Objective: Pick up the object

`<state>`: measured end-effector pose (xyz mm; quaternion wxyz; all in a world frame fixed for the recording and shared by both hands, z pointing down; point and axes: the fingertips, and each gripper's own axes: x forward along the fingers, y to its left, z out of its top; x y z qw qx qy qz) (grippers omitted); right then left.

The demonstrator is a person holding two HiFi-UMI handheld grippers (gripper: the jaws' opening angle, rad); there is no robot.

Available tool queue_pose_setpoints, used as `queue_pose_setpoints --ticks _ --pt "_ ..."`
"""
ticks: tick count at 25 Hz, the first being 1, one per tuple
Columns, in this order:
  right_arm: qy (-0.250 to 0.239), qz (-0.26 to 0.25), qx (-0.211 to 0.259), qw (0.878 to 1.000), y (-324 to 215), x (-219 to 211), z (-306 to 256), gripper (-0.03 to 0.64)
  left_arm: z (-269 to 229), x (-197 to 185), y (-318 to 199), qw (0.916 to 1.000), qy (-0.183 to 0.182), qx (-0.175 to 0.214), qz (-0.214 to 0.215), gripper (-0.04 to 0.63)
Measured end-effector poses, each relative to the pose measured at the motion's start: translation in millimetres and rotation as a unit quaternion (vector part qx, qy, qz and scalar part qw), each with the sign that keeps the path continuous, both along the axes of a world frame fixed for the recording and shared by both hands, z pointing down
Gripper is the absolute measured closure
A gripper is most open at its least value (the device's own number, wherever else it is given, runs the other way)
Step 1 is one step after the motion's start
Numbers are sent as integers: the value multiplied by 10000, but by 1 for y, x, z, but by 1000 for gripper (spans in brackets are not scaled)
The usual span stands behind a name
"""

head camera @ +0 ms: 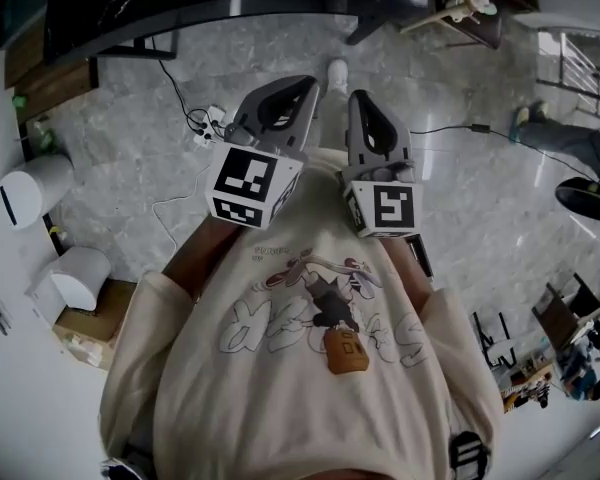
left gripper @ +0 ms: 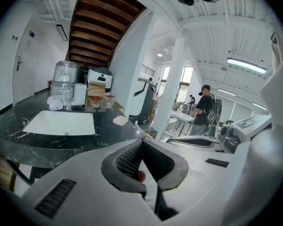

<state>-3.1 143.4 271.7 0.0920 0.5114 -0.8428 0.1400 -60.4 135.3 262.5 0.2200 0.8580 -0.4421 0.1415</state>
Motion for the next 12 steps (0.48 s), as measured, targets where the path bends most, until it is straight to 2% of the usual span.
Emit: queue_pose_setpoints --ticks 3,9,12 --pt "-72 -86 -81 9999 -76 22 15 598 15 23 -68 9998 -107 -125 -90 591" --pt "156 -315 94 9993 -170 51 8 598 18 60 -152 9991 -87 -295 -285 591" --pt "0 -536 -181 9984 -207 66 21 598 23 75 -191 9985 -99 -341 -420 591"
